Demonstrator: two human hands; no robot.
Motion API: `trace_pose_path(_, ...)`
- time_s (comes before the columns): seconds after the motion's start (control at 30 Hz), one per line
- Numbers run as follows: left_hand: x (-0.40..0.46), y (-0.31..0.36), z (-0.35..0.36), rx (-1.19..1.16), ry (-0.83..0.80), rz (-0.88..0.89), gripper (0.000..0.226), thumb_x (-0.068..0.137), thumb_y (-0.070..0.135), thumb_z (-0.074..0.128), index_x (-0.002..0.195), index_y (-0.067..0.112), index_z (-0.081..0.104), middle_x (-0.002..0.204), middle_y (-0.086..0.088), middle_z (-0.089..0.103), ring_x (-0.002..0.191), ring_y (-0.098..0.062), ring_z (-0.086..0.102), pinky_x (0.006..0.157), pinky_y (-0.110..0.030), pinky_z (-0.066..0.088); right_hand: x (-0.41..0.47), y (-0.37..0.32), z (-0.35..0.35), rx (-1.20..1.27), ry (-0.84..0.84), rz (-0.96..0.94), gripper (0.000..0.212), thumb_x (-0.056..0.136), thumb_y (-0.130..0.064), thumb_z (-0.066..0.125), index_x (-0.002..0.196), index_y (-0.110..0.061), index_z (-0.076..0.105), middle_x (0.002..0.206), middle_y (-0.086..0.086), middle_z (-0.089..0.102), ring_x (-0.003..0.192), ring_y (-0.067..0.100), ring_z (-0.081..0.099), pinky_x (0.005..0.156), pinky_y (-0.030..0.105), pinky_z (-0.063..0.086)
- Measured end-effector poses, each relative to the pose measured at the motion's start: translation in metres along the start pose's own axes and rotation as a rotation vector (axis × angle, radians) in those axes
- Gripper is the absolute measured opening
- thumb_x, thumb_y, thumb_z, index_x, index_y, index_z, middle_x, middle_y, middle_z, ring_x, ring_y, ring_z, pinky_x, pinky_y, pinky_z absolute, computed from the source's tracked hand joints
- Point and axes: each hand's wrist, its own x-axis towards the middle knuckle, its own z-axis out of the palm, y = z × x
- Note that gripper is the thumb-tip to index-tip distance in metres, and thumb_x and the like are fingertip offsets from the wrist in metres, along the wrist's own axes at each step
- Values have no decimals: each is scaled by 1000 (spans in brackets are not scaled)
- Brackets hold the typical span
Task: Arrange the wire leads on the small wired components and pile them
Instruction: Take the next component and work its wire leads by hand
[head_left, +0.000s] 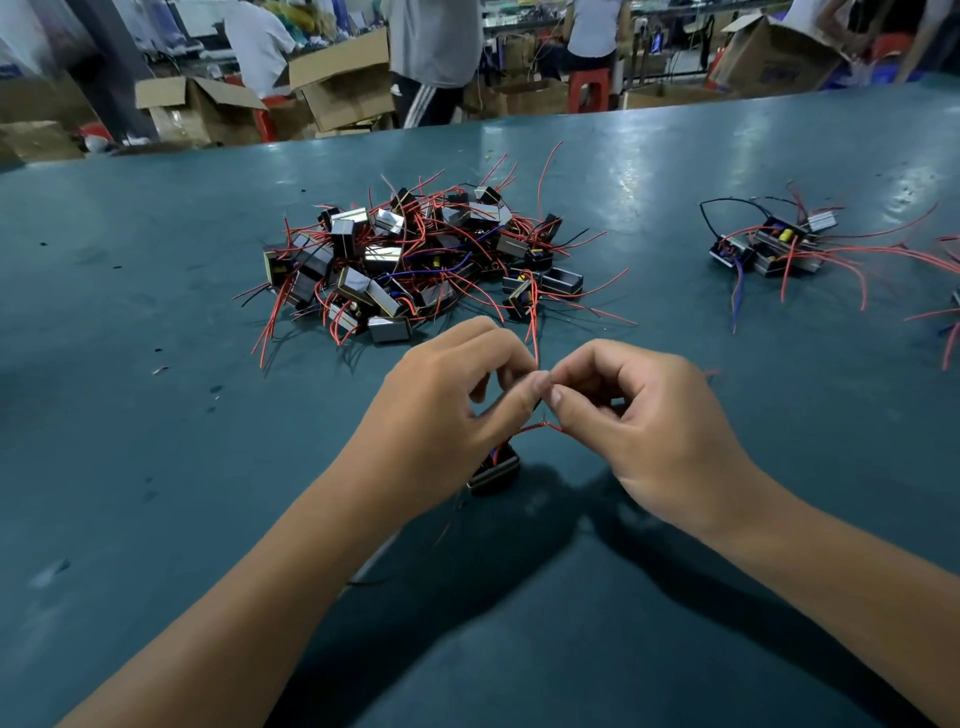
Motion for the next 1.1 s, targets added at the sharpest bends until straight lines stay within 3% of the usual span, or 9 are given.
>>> trace_pose_path(0.13, 0, 3, -1, -130, -114, -116, 20, 95, 28, 56, 78, 18, 60, 66, 14, 48, 59, -4, 44, 55, -13, 29, -1, 0, -2, -68, -34, -61, 5, 86, -22, 65, 82, -19, 68, 68, 4, 65, 61, 23, 58, 56, 34, 47)
trace_pose_path(0.23, 1, 7, 6, -462, -156, -402, 28, 87, 28, 55, 67, 9, 53, 61, 4, 43, 51, -7, 32, 50, -20, 26, -1, -1, -1, -75, -49, -109, 4, 86, -17, 66, 83, -15, 69, 68, -1, 65, 58, 4, 54, 56, 16, 42)
trace_pose_path(0.33, 2, 5, 8, -650, -132, -558, 32, 93, 24, 59, 66, 8, 56, 61, -7, 41, 53, -14, 31, 53, -30, 23, 0, 1, -2, -72, -49, -99, 5, 87, -16, 67, 82, -15, 69, 67, -8, 65, 59, 0, 55, 59, 12, 42)
trace_pose_path(0.43, 1, -6, -6, -348, -52, -213, 12, 93, 18, 63, 82, 19, 67, 71, 12, 56, 60, -7, 43, 57, -19, 34, 2, 4, -4, -36, -71, -61, 10, 88, -17, 68, 79, -22, 66, 64, -14, 63, 57, 0, 52, 56, 14, 43)
trace_pose_path(0.53, 2, -12, -15, -55, -58, 144, 13, 88, 9, 75, 99, 15, 73, 95, 6, 61, 81, -1, 53, 73, -13, 39, 2, 5, -5, 2, -107, -37, 8, 87, -24, 66, 79, -24, 66, 63, -15, 61, 57, -1, 50, 56, 15, 42)
trace_pose_path(0.6, 3, -13, -15, 4, -44, 236, 13, 88, 15, 75, 101, 12, 76, 99, 3, 61, 90, -3, 55, 79, -17, 43, 2, 5, -6, 27, -134, -35, 7, 87, -26, 65, 81, -24, 66, 64, -12, 60, 58, 0, 50, 55, 18, 43)
trace_pose_path(0.77, 3, -15, -16, 96, 5, 356, 11, 90, 18, 73, 93, 8, 78, 92, -2, 63, 83, -23, 57, 75, -31, 47, 2, 3, -7, 15, -179, -52, 9, 89, -28, 64, 81, -23, 65, 64, -4, 59, 60, 5, 48, 55, 27, 41)
trace_pose_path(0.97, 3, -12, -15, 113, -5, 345, 15, 93, 18, 69, 88, 6, 74, 89, -1, 61, 80, -17, 53, 76, -23, 42, 1, 0, -6, -33, -180, -112, 9, 89, -24, 64, 82, -19, 65, 63, -9, 58, 56, 1, 47, 54, 14, 37)
trace_pose_path(1.1, -1, -2, -12, 11, -64, 190, 14, 96, 17, 65, 86, 8, 67, 84, 1, 56, 76, -3, 47, 72, -14, 36, 0, 0, -7, -101, -133, -176, 8, 89, -18, 65, 83, -14, 66, 63, -10, 56, 53, 1, 46, 53, 10, 34)
